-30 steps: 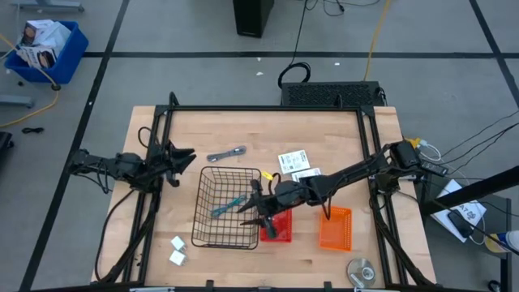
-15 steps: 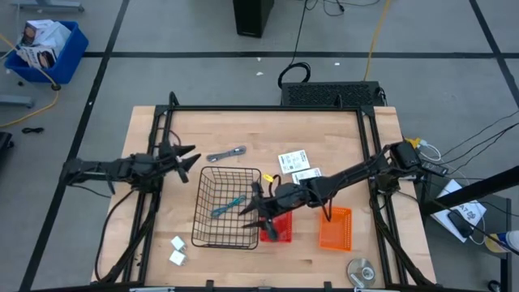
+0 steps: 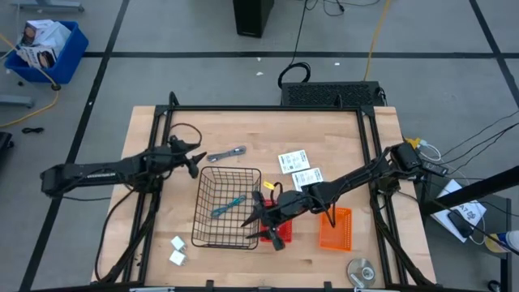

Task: Pick and place items into bin
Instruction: Put the gray charger cable into the wire basket

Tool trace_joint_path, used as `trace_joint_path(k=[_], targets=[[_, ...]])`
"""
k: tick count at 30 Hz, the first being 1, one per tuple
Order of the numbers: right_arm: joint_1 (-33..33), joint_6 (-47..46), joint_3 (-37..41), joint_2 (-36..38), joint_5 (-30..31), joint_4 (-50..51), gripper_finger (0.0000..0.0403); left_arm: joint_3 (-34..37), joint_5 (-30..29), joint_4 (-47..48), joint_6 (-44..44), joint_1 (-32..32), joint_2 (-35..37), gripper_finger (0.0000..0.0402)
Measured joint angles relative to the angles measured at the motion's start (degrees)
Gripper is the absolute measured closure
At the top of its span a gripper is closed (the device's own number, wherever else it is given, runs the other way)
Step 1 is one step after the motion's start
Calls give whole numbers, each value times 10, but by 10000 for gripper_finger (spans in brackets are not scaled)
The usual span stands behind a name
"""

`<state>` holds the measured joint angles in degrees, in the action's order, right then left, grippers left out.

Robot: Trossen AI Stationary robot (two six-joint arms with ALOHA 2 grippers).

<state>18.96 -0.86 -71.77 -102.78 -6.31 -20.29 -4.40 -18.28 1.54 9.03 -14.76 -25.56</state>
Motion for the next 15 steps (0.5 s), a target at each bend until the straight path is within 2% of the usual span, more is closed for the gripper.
trace_joint_path(k=[4,9,15], targets=[[3,-2,0,0,0,0,234,0,70,-30,-7,-53,-60,188],[7,-14,10,0,1,-1,234,0,118,-64,-16,-106,-136,188],[7,-44,38,0,1,-23,237,-18,135,-96,2,-131,-214,188]])
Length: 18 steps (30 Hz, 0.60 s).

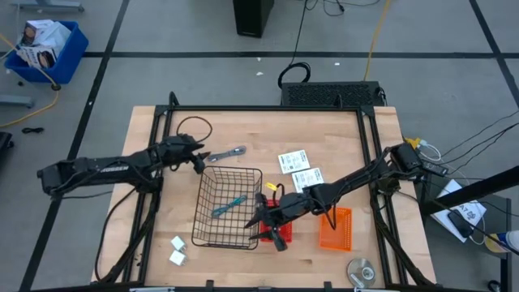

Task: Pick and place items into bin
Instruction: Put the gray charger cable into the wire basket

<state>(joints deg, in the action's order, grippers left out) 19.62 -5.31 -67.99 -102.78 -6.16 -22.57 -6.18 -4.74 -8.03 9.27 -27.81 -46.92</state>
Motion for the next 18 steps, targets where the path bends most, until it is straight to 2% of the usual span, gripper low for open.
trace_joint_path(k=[10,18], targets=[[0,1,9,3,-1,-39,238,-49,2,6,-2,-1,-146,188],[0,-2,9,3,-1,-43,238,-86,29,4,1,-1,-274,189]])
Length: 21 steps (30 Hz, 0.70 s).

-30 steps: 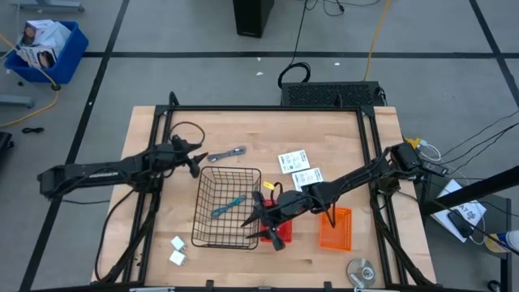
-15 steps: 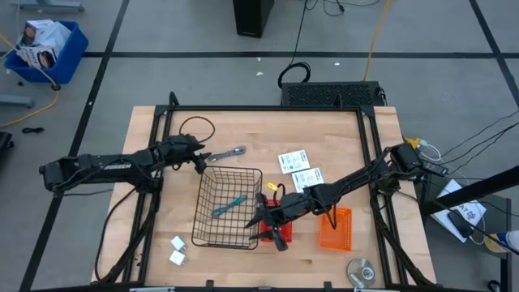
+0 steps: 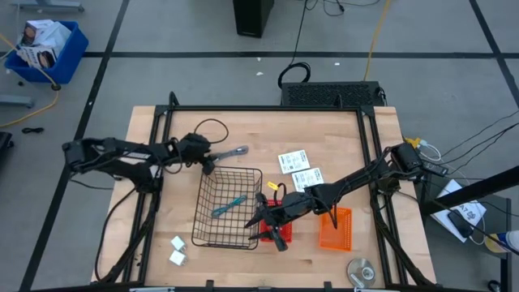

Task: Pick and place items into bin
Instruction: Put the gray charger cable into the wire basket

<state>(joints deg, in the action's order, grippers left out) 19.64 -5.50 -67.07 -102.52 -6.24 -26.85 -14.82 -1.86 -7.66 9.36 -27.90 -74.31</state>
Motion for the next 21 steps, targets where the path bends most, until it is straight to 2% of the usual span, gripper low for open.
trace_joint_path(k=[2,5,12,14,18,21], targets=[[0,0,0,0,0,-3,240,-10,1,-5,12,0,-28,199],[0,0,0,0,0,-3,242,-17,8,-23,18,0,-50,236],[4,-1,0,0,0,1,243,-14,8,-77,-30,3,-38,379],[6,-1,0,0,0,-2,243,-13,-6,-86,-20,3,-30,382],[8,-6,0,0,1,-24,244,-27,-12,-94,-13,2,-11,362],[9,-9,0,0,1,-25,245,-39,-13,-95,-3,2,4,373]])
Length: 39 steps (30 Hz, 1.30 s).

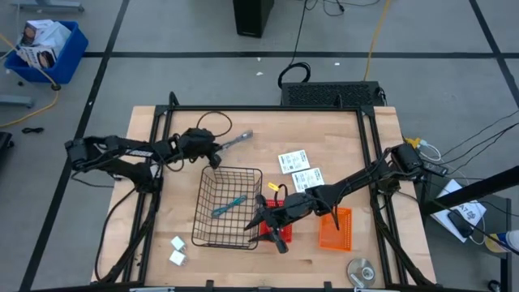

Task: Pick and place items into bin
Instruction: Put the gray charger cable into the wire basket

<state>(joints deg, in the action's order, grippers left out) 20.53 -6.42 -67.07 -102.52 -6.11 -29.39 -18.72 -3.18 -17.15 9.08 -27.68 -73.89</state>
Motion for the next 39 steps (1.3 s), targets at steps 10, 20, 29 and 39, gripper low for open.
trace_joint_path(k=[10,20,29,39], targets=[[0,-4,0,0,1,-24,248,-22,28,26,21,-2,120,377],[3,-1,0,54,0,-6,248,-50,107,151,79,56,258,379],[7,37,0,133,4,70,248,-51,104,162,153,183,315,384],[4,26,0,133,4,79,248,-51,78,235,216,341,323,365]])
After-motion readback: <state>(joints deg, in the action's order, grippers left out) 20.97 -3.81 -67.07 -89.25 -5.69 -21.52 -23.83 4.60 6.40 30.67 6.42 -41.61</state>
